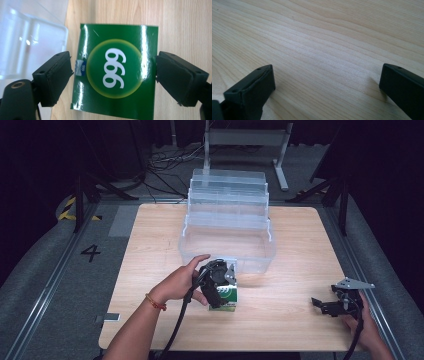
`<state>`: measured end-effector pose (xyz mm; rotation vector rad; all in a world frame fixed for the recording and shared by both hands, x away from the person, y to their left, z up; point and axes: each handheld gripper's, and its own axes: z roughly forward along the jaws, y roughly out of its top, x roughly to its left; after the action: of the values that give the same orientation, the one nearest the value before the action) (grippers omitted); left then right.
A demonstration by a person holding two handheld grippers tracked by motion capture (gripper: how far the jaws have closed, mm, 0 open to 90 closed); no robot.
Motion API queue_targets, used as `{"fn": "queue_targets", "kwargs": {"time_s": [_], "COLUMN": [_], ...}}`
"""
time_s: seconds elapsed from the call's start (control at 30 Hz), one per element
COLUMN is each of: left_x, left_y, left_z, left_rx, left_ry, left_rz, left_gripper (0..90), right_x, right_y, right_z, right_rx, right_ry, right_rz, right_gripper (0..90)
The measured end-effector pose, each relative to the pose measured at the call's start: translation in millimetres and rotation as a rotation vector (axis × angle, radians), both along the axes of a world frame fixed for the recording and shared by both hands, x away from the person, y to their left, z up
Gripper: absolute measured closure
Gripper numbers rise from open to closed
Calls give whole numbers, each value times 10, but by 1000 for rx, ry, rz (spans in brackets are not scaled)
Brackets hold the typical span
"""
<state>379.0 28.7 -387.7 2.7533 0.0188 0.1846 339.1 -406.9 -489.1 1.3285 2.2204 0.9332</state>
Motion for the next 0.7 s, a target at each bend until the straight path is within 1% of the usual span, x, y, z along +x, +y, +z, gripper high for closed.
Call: {"fn": "queue_targets", "kwargs": {"time_s": [0.03, 0.1, 0.13, 0.17, 0.23, 0.27, 0.3, 0.33, 0.37, 0.4, 0.43, 0.47, 0.5, 0.53, 0.57, 0.6, 0.63, 0.67, 0.7], "left_x": [8, 26, 26, 22, 20, 36, 37, 44, 54, 69, 78, 77, 74, 71, 71, 68, 68, 95, 105], "left_y": [3, 15, 15, 41, 53, 61, 73, 78, 88, 97, 101, 104, 104, 101, 101, 95, 92, 73, 56], "left_z": [-19, -47, -47, -65, -80, -82, -93, -99, -119, -137, -160, -172, -194, -210, -210, -238, -269, -306, -338], "left_rx": [0, -17, -17, -54, -66, -80, -102, -102, -109, -122, -125, -124, -133, -138, -138, -144, -149, -102, -76], "left_ry": [-7, -17, -17, -49, -66, -77, -81, -91, -87, -78, -83, -91, -112, -124, -124, -134, -130, -104, -83], "left_rz": [8, 30, 30, 32, 39, 42, 59, 66, 86, 90, 93, 95, 95, 93, 93, 91, 95, 81, 97], "left_gripper": [147, 146, 145, 151, 153, 153, 154, 154, 152, 142, 129, 104, 77, 52, 38, 38, 31, 37, 59], "right_x": [0, 0, 0, -1, -2, -2, -3, -4, -4, -4, -3, -3, -4, -6, -6, -7, -7, -7, -7], "right_y": [0, 0, 0, 1, 1, 1, 2, 2, 2, 3, 3, 5, 9, 12, 12, 14, 15, 14, 13], "right_z": [0, 0, 0, 1, 0, 1, 1, 1, 1, 1, 0, 0, 0, -1, -1, -1, -1, -1, 0], "right_rx": [0, -1, -1, -1, -1, -2, -1, -1, -1, -1, -1, -3, -3, -5, -5, -4, -4, -4, -5], "right_ry": [0, 0, 0, -1, -1, -1, -1, 0, 0, 0, -1, -2, -2, -3, -3, -4, -4, -4, -3], "right_rz": [0, 0, 0, 0, -1, -1, -1, -3, -3, -3, -1, 4, 6, 10, 10, 9, 9, 9, 10], "right_gripper": [4, 5, 5, 5, 5, 5, 5, 5, 5, 5, 5, 5, 5, 5, 5, 5, 5, 5, 5]}}
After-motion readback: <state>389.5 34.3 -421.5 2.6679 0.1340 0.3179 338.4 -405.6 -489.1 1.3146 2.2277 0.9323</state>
